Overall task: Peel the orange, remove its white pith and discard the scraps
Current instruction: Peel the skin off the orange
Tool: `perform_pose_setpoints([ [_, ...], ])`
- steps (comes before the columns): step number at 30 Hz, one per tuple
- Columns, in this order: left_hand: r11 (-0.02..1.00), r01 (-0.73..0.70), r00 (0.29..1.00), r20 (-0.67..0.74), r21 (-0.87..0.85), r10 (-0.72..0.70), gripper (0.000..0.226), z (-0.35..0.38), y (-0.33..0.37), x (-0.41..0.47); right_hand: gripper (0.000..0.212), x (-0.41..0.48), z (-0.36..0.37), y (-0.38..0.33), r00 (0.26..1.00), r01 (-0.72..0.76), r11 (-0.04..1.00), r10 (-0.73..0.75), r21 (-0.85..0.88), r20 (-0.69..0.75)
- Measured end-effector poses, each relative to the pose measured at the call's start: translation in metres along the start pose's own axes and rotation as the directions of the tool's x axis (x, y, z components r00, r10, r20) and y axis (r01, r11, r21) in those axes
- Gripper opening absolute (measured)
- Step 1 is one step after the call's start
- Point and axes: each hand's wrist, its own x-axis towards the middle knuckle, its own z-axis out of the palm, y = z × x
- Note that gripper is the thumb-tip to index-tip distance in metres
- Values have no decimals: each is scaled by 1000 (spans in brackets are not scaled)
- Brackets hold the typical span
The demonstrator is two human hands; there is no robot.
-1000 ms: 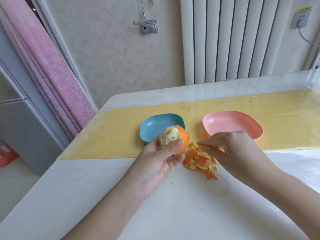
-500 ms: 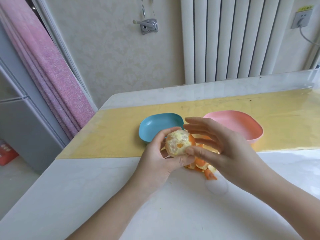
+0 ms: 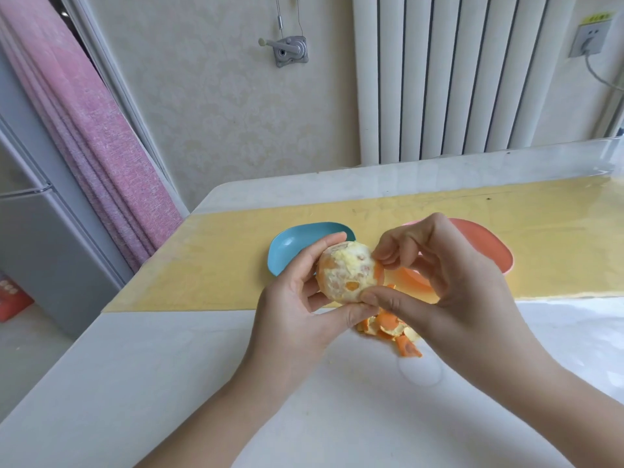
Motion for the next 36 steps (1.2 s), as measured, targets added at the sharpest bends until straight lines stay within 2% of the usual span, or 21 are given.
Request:
perform_pose_setpoints([
  [5,999,38,998,51,-28,-37,64,3,0,-2,33,8,-15,4,985,-41,998,31,55,172],
  [10,994,52,995,87,-96,-43,66,4,1,-3,31,11,-18,5,969,-78,993,55,85,241],
  [13,989,45,998,59,-140,-37,66,5,1,-3,28,9,-16,5,984,-53,991,31,123,177],
  [17,991,-6,1000,10,-131,7,56,3,4,-2,23,1,-1,2,997,71,997,-71,5,0],
  [21,989,-19,999,-30,-146,15,51,4,5,-4,18,-3,7,-1,996,59,998,-58,15,-74],
  [27,991,37,998,-49,-126,-43,62,5,5,-4,30,2,2,2,1000,16,999,-17,51,12],
  [32,987,54,998,-11,-152,-56,53,6,4,-5,29,6,-6,7,991,0,1000,1,-7,133],
  [36,984,50,999,11,-172,-49,46,6,6,-4,21,5,-5,6,993,67,997,-64,-26,95],
])
